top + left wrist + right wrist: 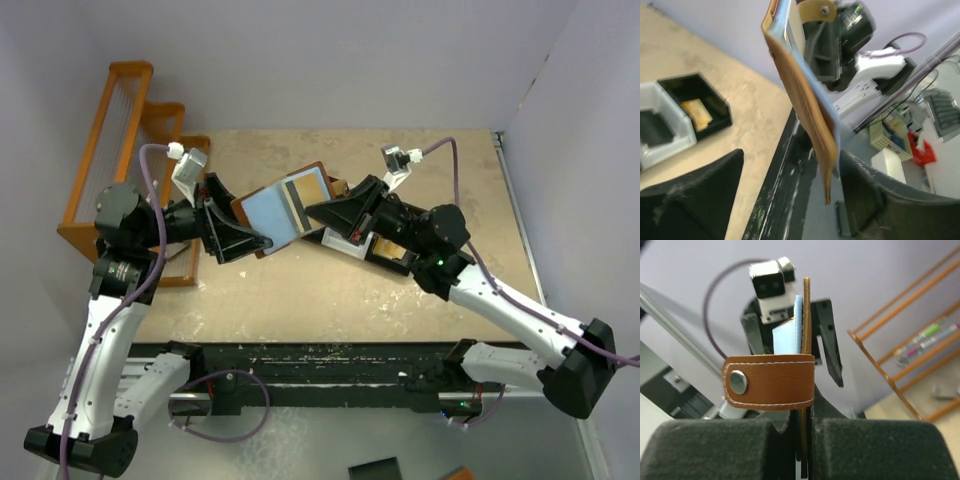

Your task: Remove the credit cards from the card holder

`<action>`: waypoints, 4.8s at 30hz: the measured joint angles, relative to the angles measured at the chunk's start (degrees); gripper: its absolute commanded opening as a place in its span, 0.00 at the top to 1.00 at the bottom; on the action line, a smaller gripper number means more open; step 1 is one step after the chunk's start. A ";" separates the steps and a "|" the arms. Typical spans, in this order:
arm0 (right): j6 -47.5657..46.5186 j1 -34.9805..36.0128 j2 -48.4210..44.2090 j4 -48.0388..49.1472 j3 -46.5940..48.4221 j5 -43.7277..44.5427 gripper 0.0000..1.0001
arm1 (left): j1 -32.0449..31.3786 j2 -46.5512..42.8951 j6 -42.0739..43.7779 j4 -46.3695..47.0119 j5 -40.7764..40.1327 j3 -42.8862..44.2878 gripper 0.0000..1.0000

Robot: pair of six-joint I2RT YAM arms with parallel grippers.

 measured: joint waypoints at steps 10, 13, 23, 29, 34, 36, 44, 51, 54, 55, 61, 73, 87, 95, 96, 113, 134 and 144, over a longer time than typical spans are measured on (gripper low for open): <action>-29.62 0.00 -3.41 -54.16 17.55 -6.99 1.00 | 0.07 2.19 45.07 -41.40 -0.70 18.36 0.11; -36.61 0.00 -1.07 -64.50 20.02 -8.81 1.00 | 0.04 1.99 51.28 -46.62 0.63 18.84 0.20; -49.68 2.21 12.24 -83.17 30.47 -13.14 1.00 | 0.07 14.34 65.57 -57.31 2.12 13.18 0.24; -53.09 5.86 17.07 -86.33 36.22 -13.75 1.00 | 0.07 15.43 65.05 -56.30 3.87 9.81 0.29; -54.14 7.54 21.05 -87.60 38.64 -14.43 1.00 | 0.04 15.45 64.74 -56.50 7.72 9.03 0.53; -54.40 7.89 22.32 -88.21 39.89 -14.51 1.00 | 0.04 15.61 65.13 -56.96 9.09 8.55 0.59; -54.82 7.93 23.80 -89.22 42.97 -15.67 0.69 | 0.00 17.73 67.23 -60.19 12.52 8.13 1.00; -48.33 7.54 18.34 -81.33 35.30 -11.50 0.00 | 0.00 17.22 58.62 -54.66 12.50 8.41 1.00; -42.51 5.79 9.94 -73.26 26.05 -5.55 0.00 | 0.00 14.01 46.97 -43.34 11.43 6.80 1.00; -40.59 5.05 7.28 -70.44 23.41 -3.85 0.00 | 0.00 12.48 43.32 -39.71 10.86 5.99 1.00; -25.38 2.78 -16.41 -40.87 -2.71 7.82 0.05 | 0.00 3.17 21.18 -16.96 6.01 1.86 1.00; -12.39 2.89 -7.56 -12.61 -7.72 7.82 0.49 | 0.00 2.89 -3.61 4.20 2.86 -6.60 1.00; -10.40 2.62 -1.75 -12.57 -4.66 -5.46 1.00 | 0.11 1.75 1.90 -2.45 3.65 -6.78 0.46; -29.83 2.71 3.72 -50.93 16.59 -12.63 1.00 | 0.07 8.63 34.47 -33.81 6.69 4.61 0.48; -30.56 2.71 4.13 -52.11 17.20 -12.90 1.00 | 0.07 9.01 38.12 -37.00 7.26 4.68 0.50; -41.33 2.95 14.78 -77.05 30.32 -16.70 1.00 | 0.07 12.31 55.65 -52.76 9.16 4.02 0.58; -40.76 -0.92 13.77 -79.65 34.18 -12.72 0.48 | 0.07 14.38 49.18 -49.16 12.79 3.87 1.00; -29.81 -8.87 -8.28 -65.61 29.70 -3.17 0.43 | 0.07 11.65 30.29 -33.05 1.57 3.80 1.00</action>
